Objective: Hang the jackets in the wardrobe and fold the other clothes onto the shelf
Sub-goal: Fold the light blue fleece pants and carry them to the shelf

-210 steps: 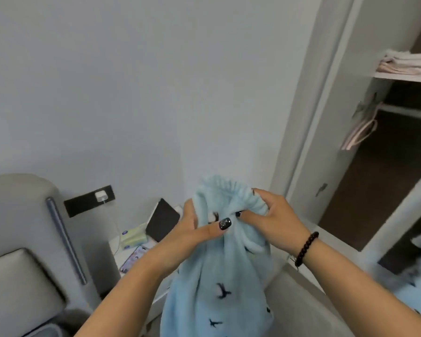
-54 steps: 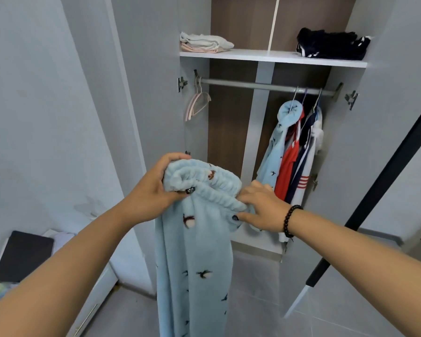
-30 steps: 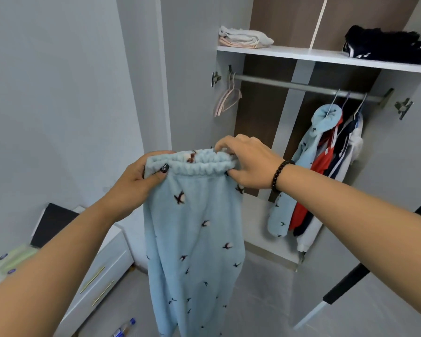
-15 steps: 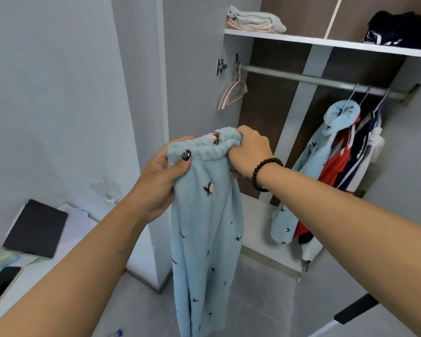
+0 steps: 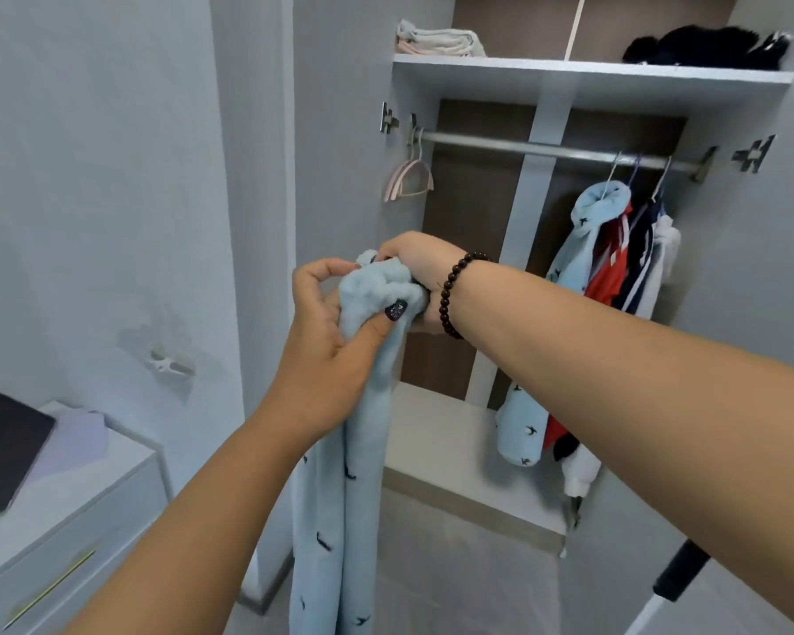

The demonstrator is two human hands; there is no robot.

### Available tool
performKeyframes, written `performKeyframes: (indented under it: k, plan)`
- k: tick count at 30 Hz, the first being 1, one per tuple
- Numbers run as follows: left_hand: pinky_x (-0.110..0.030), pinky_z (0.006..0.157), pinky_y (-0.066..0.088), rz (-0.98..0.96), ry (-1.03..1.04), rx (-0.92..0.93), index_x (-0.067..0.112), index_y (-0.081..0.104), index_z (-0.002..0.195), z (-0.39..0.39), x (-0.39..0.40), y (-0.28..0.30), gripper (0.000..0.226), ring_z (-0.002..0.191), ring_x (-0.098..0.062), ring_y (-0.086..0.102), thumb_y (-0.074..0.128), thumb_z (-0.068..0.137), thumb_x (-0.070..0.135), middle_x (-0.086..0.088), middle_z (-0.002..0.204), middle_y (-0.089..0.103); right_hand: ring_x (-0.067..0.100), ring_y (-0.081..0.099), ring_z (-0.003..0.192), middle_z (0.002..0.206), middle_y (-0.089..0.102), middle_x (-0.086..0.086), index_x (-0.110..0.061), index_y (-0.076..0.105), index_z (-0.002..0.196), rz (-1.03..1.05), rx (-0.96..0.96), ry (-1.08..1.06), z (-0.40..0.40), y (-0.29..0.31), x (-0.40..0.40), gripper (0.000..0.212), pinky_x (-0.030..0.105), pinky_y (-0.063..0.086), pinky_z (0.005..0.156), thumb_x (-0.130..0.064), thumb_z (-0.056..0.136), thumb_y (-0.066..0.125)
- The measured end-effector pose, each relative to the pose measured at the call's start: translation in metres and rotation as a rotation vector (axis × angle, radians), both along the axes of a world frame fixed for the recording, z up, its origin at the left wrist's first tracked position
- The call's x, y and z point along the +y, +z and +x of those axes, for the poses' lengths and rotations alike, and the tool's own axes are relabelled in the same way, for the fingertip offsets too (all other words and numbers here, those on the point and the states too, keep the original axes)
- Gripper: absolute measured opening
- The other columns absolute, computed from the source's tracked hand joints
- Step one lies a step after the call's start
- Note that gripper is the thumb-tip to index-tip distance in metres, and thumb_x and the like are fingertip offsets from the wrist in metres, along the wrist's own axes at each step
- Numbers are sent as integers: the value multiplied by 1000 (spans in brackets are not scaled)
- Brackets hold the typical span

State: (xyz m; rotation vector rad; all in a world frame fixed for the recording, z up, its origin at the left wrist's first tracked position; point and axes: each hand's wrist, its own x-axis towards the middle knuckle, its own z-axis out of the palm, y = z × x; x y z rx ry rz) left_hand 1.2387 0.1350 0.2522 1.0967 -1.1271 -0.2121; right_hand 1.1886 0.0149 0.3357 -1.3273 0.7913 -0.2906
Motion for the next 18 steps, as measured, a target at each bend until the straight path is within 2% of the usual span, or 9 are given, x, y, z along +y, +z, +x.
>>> performKeyframes:
  k: [4, 7, 10, 11, 12, 13, 14, 16, 18]
  plan:
    - [-22, 99, 48, -203, 72, -75, 30, 24, 105, -26, 31, -31, 57, 127, -13, 53, 74, 81, 14, -8, 148, 40, 18, 51, 52, 57, 49, 6, -9, 47, 71, -178, -77, -39, -16, -21, 36, 23, 25, 43, 50, -9, 93, 41]
    - [-19, 90, 51, -285, 77, -62, 28, 26, 106, -45, 62, -47, 64, 118, -9, 59, 74, 78, -4, -5, 143, 41, 13, 46, 56, 65, 46, 1, -15, 44, 71, -402, 42, -71, -26, -28, 66, 27, 22, 42, 49, -10, 97, 40]
    - [-15, 75, 53, -261, 110, -85, 31, 28, 110, -60, 98, -61, 67, 98, -1, 65, 72, 77, -8, 21, 127, 48, 7, 43, 61, 72, 43, -4, -19, 41, 68, -624, 140, -104, -40, -30, 108, 33, 9, 41, 40, -11, 99, 39]
    - [-13, 72, 53, -214, 132, -94, 32, 29, 115, -63, 108, -64, 70, 97, -1, 64, 72, 77, -8, 30, 121, 49, 9, 45, 64, 74, 43, -4, -19, 41, 69, -708, 207, -81, -42, -29, 120, 32, 7, 44, 45, -11, 100, 39]
    - [-12, 73, 52, -159, 167, -107, 31, 28, 121, -65, 116, -67, 72, 100, 0, 62, 71, 76, -6, 35, 118, 48, 14, 49, 71, 77, 46, -3, -17, 45, 72, -791, 288, -81, -44, -29, 129, 29, 9, 49, 61, -12, 100, 39]
    - [-11, 79, 51, -103, 216, -126, 29, 27, 129, -67, 123, -70, 76, 107, 0, 58, 71, 76, -4, 34, 122, 46, 19, 52, 82, 83, 52, 0, -13, 51, 79, -833, 345, -112, -43, -26, 140, 23, 17, 49, 79, -12, 99, 39]
    - [-8, 87, 47, -57, 276, -159, 26, 25, 138, -68, 130, -74, 80, 115, 0, 51, 69, 77, -4, 24, 132, 43, 23, 53, 95, 96, 57, 4, -11, 55, 89, -907, 359, -125, -42, -22, 147, 18, 27, 45, 93, -12, 99, 40]
    - [2, 95, 32, 7, 360, -252, 22, 19, 148, -68, 144, -85, 87, 129, -1, 35, 57, 77, -10, 7, 146, 32, 28, 51, 117, 125, 56, 12, -11, 58, 99, -1014, 393, -118, -43, -11, 171, 18, 36, 40, 102, -10, 99, 39]
    - [5, 96, 23, 62, 374, -324, 29, 11, 151, -65, 163, -101, 94, 135, -2, 27, 46, 75, -14, 12, 150, 23, 29, 46, 126, 135, 51, 13, -6, 58, 111, -1080, 415, -105, -45, -6, 185, 23, 34, 36, 101, -9, 100, 38]
